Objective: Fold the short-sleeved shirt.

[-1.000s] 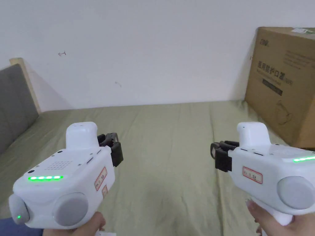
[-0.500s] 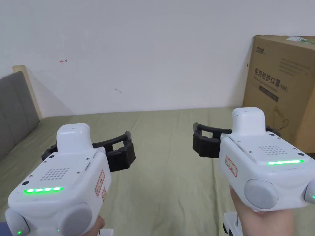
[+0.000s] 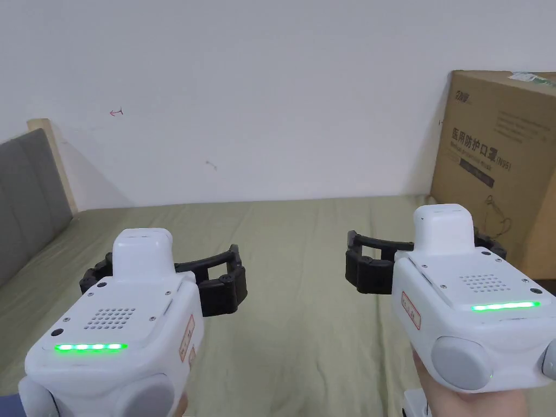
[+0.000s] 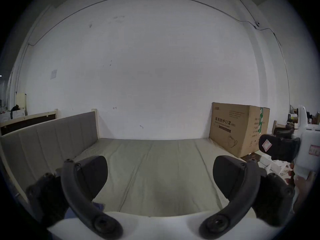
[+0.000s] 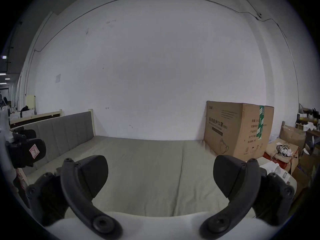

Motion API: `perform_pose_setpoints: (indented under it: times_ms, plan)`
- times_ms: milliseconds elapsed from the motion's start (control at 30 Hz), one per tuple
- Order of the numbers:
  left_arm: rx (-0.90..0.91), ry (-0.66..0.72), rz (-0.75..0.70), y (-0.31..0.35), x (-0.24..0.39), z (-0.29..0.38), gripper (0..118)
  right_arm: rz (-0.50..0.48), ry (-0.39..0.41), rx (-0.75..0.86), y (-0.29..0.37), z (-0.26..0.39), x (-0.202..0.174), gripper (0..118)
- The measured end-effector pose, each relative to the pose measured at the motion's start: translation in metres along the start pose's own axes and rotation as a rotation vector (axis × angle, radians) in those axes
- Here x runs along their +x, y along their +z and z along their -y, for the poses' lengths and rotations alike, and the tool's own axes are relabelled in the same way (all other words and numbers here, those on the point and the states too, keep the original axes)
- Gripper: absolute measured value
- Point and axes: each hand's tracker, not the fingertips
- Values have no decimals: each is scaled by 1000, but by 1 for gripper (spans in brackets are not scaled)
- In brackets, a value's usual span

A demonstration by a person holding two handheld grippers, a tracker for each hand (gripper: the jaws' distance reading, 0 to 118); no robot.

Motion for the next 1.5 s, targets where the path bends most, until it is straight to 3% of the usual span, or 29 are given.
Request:
perform_pose_setpoints:
  times_ms: [800,1500]
  plan:
    - [-76,84,7,-13,-9,9,118,-9,5,-67,-5,12,5,118]
    - [-129,67,-28,-17,-5,18,118,-13,-2,-87,-4,17,2,118]
